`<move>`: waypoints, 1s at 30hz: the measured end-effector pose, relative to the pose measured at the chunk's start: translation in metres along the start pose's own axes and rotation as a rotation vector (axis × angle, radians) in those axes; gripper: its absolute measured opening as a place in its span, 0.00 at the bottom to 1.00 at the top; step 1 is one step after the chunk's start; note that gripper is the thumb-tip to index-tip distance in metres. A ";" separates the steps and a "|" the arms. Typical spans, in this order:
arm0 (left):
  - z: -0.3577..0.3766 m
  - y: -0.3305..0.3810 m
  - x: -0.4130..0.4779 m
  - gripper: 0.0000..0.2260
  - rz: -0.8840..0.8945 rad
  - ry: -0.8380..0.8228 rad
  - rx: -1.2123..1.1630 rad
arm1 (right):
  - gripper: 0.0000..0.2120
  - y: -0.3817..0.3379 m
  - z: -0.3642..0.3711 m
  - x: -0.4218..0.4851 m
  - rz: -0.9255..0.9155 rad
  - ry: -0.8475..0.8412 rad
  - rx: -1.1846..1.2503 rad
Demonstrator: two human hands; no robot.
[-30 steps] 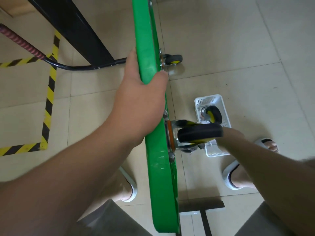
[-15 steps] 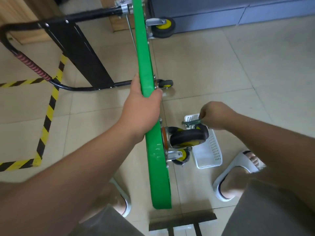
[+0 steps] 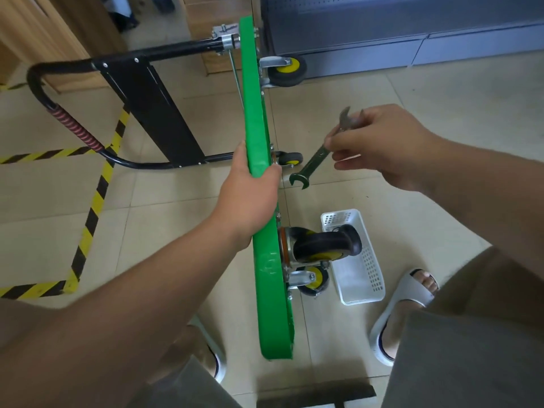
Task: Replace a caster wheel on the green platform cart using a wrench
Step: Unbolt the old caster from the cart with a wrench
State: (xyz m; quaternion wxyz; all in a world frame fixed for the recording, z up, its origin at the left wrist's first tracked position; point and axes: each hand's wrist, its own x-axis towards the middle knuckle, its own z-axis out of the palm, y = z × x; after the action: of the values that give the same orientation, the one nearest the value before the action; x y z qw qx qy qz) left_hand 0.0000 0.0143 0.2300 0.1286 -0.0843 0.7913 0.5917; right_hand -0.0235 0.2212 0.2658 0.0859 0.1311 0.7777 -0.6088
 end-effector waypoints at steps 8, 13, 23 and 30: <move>-0.003 0.003 -0.001 0.22 -0.087 -0.055 0.005 | 0.05 0.000 0.022 0.013 0.015 -0.082 -0.016; -0.004 0.001 0.001 0.23 -0.120 -0.055 -0.001 | 0.06 0.004 0.033 0.025 0.064 -0.172 0.012; -0.002 0.000 0.004 0.22 -0.131 -0.011 -0.019 | 0.12 0.019 0.043 0.039 0.130 -0.372 -0.022; -0.002 0.003 0.002 0.22 -0.103 0.011 0.068 | 0.14 0.028 0.047 0.049 0.153 -0.352 -0.056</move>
State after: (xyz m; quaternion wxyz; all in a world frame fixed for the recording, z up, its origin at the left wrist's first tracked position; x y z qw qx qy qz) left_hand -0.0029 0.0129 0.2327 0.1573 -0.1238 0.8064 0.5565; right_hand -0.0624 0.1869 0.2143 0.2702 0.0788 0.7549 -0.5923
